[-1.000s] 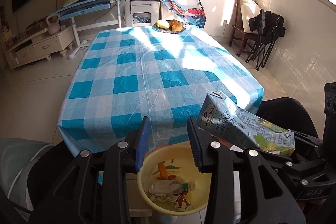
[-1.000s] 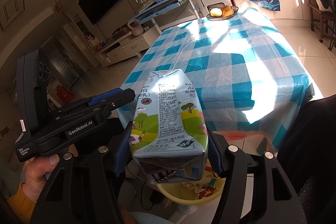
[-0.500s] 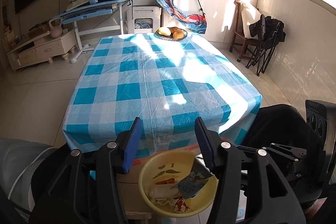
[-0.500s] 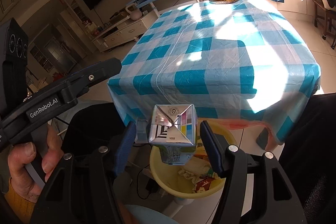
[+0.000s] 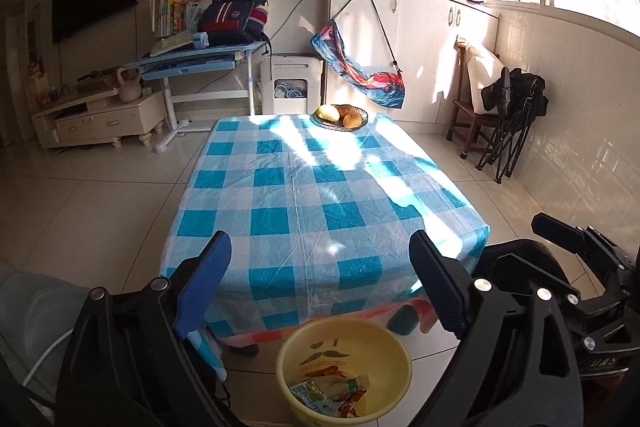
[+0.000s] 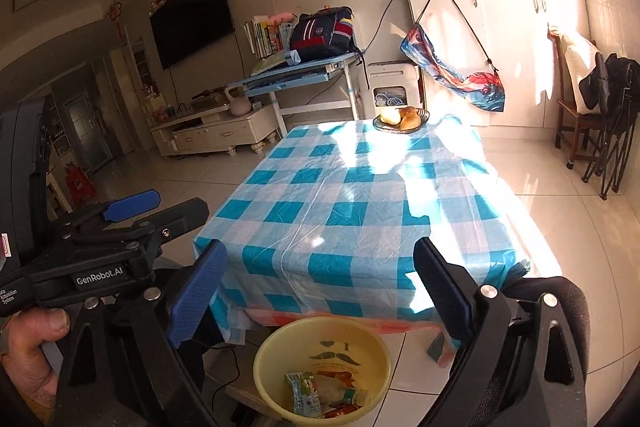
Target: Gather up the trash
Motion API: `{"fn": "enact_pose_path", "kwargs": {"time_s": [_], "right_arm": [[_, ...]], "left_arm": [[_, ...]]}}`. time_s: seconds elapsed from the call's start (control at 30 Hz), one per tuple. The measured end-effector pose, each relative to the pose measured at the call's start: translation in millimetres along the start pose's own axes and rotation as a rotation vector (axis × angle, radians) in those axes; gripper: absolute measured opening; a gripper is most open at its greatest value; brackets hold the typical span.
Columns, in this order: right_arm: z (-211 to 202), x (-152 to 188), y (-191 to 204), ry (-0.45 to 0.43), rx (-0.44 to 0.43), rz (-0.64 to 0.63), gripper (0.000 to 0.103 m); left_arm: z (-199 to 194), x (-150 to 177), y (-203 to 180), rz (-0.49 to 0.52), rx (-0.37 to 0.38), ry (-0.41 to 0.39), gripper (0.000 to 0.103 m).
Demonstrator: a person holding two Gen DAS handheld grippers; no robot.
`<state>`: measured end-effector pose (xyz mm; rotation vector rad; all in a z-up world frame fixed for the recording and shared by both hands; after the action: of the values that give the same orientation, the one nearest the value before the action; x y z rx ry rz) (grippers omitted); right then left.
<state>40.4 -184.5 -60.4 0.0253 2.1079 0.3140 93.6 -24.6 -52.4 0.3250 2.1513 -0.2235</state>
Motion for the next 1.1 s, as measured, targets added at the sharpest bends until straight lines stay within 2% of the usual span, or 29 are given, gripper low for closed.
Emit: {"fn": "enact_pose_path", "kwargs": {"time_s": [0.1,0.27,0.6,1.1], "right_arm": [[-20.6,-13.8,4.4,-0.057,0.073,-0.032,0.095],[-44.0,-23.7,11.3,-0.108,0.152,-0.068,0.095],[-66.8,-31.8,16.7,-0.197,0.177,-0.08,0.095],[-64.6,-29.4,12.1,-0.205,0.187,-0.058,0.095]], "left_arm": [[-17.4,-8.7,1.4,-0.015,-0.023,-0.044,0.096],[-40.6,-18.2,0.6,-0.03,-0.044,-0.088,0.096],[-75.6,-32.2,-6.2,-0.026,-0.117,-0.164,0.096],[-93.0,-39.6,-11.3,-0.007,-0.169,-0.197,0.096]]}}
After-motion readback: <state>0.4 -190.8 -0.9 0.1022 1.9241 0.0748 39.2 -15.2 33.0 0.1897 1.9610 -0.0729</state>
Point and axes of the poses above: each gripper's, at about its wrist camera, not at the fingertips, and z roughly the way its jaws point, y to its left, x to its underside, the point moved 6 cm from there along z, roughly the way its jaws point, and after that the axes turned 1 degree about y, right-handed, at the moved point
